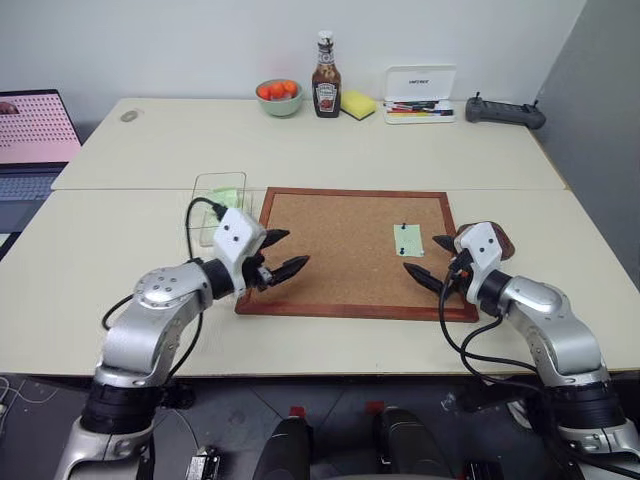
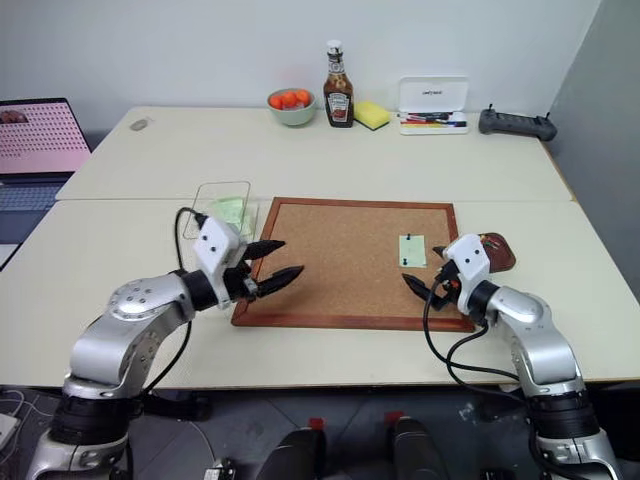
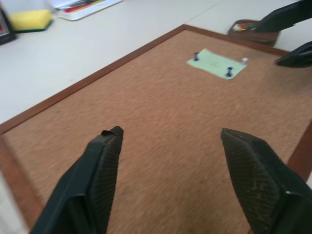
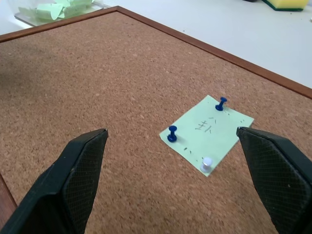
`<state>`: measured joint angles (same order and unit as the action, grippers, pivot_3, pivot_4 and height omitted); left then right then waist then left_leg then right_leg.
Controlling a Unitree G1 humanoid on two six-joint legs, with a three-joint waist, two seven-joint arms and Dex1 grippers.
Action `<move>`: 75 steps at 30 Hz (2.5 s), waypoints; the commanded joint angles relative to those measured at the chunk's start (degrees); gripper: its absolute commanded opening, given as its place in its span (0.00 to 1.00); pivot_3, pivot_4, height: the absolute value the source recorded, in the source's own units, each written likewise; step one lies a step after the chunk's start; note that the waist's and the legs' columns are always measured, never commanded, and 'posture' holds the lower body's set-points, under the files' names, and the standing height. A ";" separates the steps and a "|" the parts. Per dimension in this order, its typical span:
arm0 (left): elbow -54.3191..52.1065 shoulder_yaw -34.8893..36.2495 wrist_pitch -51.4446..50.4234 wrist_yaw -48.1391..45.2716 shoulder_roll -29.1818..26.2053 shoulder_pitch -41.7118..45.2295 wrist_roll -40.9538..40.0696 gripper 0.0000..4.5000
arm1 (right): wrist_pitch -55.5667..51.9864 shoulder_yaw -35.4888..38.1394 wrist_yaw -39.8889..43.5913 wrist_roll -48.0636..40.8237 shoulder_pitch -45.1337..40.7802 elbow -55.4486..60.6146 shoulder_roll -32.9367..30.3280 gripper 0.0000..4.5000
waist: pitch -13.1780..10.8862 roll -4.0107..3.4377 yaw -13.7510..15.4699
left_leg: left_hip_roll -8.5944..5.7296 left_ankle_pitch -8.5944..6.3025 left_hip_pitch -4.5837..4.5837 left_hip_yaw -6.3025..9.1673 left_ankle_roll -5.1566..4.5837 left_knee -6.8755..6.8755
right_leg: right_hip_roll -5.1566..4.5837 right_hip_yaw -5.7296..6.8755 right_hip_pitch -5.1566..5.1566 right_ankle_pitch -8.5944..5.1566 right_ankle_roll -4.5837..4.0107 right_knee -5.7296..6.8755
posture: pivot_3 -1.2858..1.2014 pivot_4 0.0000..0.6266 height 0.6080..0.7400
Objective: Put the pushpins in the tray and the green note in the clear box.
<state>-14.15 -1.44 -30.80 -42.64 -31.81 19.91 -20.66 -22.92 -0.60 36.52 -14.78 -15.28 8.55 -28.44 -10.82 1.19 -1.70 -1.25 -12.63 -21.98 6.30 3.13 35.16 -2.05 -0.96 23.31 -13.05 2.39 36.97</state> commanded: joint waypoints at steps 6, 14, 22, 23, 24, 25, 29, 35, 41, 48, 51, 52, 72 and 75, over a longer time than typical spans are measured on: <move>9.16 -6.90 4.64 -3.87 3.95 5.59 3.06 0.30 | -1.46 0.95 -1.56 -1.09 -0.62 4.24 1.34 1.00 | 0.00 0.00 -0.13 | 0.00 0.00 0.03 0.00 0.00 0.00 | 0.00 0.00 0.00 0.00 0.00 0.03 | 0.52 0.24 1.00; 21.86 -8.47 13.56 -4.35 9.92 10.03 6.56 0.01 | -3.34 0.29 -1.25 -1.39 -1.58 5.24 1.72 1.00 | 0.00 0.00 0.04 | -0.02 0.00 0.00 0.01 0.00 0.01 | 0.00 0.01 0.00 0.02 0.03 0.01 | 0.52 0.24 1.00; 32.25 -11.84 15.90 -7.31 10.97 11.10 10.92 0.01 | -8.30 -0.57 -2.77 -0.57 -8.12 -0.51 2.59 1.00 | 0.00 -0.01 -0.20 | -0.01 0.00 0.04 0.00 0.00 0.01 | 0.01 0.00 0.00 0.02 0.03 0.06 | 0.52 0.24 1.00; 33.11 -12.04 16.32 -7.43 11.06 11.10 11.37 0.01 | -8.87 -0.61 -2.84 -0.48 -9.23 -1.65 2.70 1.00 | 0.01 0.00 -0.14 | -0.01 0.01 0.04 0.00 -0.01 0.02 | 0.01 0.00 0.00 0.02 0.03 0.07 | 0.52 0.24 1.00; 33.58 -12.23 16.75 -7.59 11.14 10.97 11.72 0.01 | -9.35 -0.78 -2.85 -0.22 -10.52 -3.11 2.77 1.00 | 0.01 -0.01 -0.10 | -0.01 0.01 0.04 0.02 -0.01 0.02 | 0.01 0.01 0.00 0.02 0.03 0.06 | 0.52 0.24 1.00; 33.69 -12.33 17.02 -7.74 11.27 10.85 11.87 0.01 | -9.65 -0.88 -2.82 -0.06 -11.65 -4.49 2.85 1.00 | 0.01 -0.02 -0.10 | -0.02 0.01 0.05 0.01 -0.01 0.02 | 0.01 0.00 -0.01 0.02 0.03 0.06 | 0.52 0.24 1.00; 32.94 -12.07 16.93 -8.21 11.84 10.36 11.41 0.01 | -8.49 -2.41 -2.87 2.20 -16.62 -12.10 3.14 1.00 | 0.02 -0.02 -0.08 | -0.04 0.01 0.05 0.00 -0.01 0.02 | -0.01 -0.02 -0.02 0.03 0.04 0.06 | 0.52 0.24 1.00; 31.27 -11.98 16.62 -8.24 11.96 9.22 11.44 0.01 | -2.34 -4.12 -3.19 6.20 -24.64 -27.24 5.36 1.00 | 0.02 -0.03 -0.08 | -0.05 0.01 0.05 -0.02 -0.01 0.02 | -0.01 -0.02 -0.02 0.04 0.04 0.06 | 0.52 0.24 1.00; 28.79 -11.48 15.57 -8.50 12.28 8.26 10.47 0.00 | 2.89 -4.20 -3.53 8.76 -29.47 -38.15 7.30 0.79 | 0.03 -0.04 -0.16 | -0.04 0.01 0.05 -0.01 -0.01 0.02 | -0.01 -0.02 -0.01 0.04 0.03 0.07 | 0.52 0.24 1.00; 27.96 -11.44 15.19 -8.35 12.42 7.91 10.53 0.00 | 6.54 -4.08 -3.43 10.47 -31.88 -44.67 8.22 0.48 | 0.03 -0.04 -0.18 | -0.04 0.01 0.05 -0.01 -0.01 0.02 | -0.01 -0.02 -0.01 0.04 0.03 0.08 | 0.52 0.24 1.00; 27.97 -11.41 15.13 -8.29 12.47 7.87 10.56 0.00 | 7.28 -3.82 -3.50 10.73 -32.28 -45.87 8.31 0.33 | 0.03 -0.04 -0.19 | -0.05 0.01 0.05 -0.01 -0.01 0.02 | -0.01 -0.03 -0.01 0.05 0.03 0.09 | 0.52 0.24 1.00; 27.99 -11.42 15.14 -8.29 12.47 7.85 10.60 0.00 | 7.47 -3.71 -3.43 10.77 -32.39 -46.10 8.32 0.30 | 0.03 -0.04 -0.20 | -0.04 0.01 0.06 -0.01 -0.01 0.02 | -0.01 -0.03 -0.01 0.05 0.03 0.09 | 0.52 0.24 1.00; 28.56 -12.20 14.73 -8.71 11.77 7.65 11.73 0.00 | 7.95 -1.74 -3.31 9.57 -31.88 -41.10 8.86 0.01 | 0.03 -0.05 -0.20 | -0.04 0.01 0.06 -0.01 -0.01 0.02 | -0.01 -0.04 -0.01 0.05 0.03 0.10 | 0.52 0.24 1.00; 28.50 -12.41 14.73 -8.68 11.91 7.46 11.87 0.00 | 7.62 -1.59 -3.46 9.53 -31.51 -39.45 8.92 0.01 | 0.03 -0.05 -0.19 | -0.04 0.01 0.06 -0.01 -0.01 0.02 | -0.01 -0.04 -0.01 0.05 0.03 0.10 | 0.52 0.24 1.00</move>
<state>14.62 -12.58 -15.71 -50.75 -19.97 28.35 -9.71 -16.29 -4.08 33.33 -3.88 -45.42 -36.05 -19.62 -10.79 1.14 -1.89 -1.29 -12.62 -21.93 6.29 3.12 35.18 -2.05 -1.00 23.31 -13.01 2.42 37.07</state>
